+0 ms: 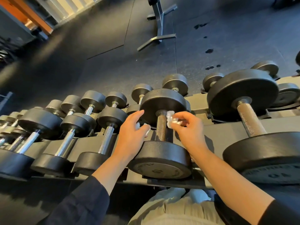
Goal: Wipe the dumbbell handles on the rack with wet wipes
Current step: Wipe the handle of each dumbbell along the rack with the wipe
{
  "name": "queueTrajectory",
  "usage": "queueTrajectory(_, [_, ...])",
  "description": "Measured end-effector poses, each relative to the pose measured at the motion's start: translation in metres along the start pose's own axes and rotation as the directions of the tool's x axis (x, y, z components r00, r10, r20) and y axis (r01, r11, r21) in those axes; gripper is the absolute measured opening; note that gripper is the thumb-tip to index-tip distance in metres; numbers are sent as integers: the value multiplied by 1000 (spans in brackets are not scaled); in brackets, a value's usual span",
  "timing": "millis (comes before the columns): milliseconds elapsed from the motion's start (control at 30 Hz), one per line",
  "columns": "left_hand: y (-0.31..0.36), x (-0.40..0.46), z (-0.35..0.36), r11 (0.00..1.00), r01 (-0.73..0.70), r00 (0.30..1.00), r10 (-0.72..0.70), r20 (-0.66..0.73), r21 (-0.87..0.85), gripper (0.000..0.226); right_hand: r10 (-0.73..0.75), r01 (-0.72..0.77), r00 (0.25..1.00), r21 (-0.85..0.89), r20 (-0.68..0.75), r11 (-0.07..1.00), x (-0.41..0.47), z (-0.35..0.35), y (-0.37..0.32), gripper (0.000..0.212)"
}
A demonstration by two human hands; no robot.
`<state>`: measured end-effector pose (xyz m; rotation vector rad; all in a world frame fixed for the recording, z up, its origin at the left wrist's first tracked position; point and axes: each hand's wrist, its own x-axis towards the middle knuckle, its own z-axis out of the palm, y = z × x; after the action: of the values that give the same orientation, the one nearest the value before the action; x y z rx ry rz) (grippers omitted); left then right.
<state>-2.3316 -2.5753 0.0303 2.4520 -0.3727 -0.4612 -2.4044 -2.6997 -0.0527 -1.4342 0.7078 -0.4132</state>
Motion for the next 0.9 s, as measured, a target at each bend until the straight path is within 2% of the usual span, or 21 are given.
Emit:
queueTrajectory(133, [1, 1, 0, 1000, 12, 1000, -12, -13, -11, 47, 53, -32, 975, -97, 217, 995, 1, 2, -2, 12])
queueTrajectory(333, [0, 1, 1, 1000, 0, 1000, 0, -13, 2, 47, 115, -82, 926, -107, 358, 991, 1, -2, -9, 26])
queueTrajectory(467, [-5, 5, 1, 998, -59, 998, 59, 22, -8, 49, 56, -41, 947, -56, 316, 998, -2, -3, -6, 21])
queueTrajectory(600, [-2, 16, 2, 967, -249, 963, 243, 121, 44, 54, -33, 37, 987, -18, 158, 999, -3, -4, -11, 16])
queueTrajectory(700, [10, 29, 8, 898, -424, 903, 407, 139, 121, 53, -73, 74, 997, -26, 19, 997, -3, -10, -21, 22])
queueTrajectory(767, [19, 37, 12, 830, -551, 833, 541, 117, 86, 48, -88, 86, 994, -38, -62, 996, -2, -16, -30, 29])
queueTrajectory(833, [27, 43, 15, 711, -701, 712, 691, 120, 63, 45, -100, 92, 986, -69, -131, 993, -1, -22, -40, 31])
queueTrajectory(900, [37, 47, 20, 606, -795, 597, 781, 185, 8, 47, -113, 88, 978, -142, -174, 986, 2, -28, -48, 29])
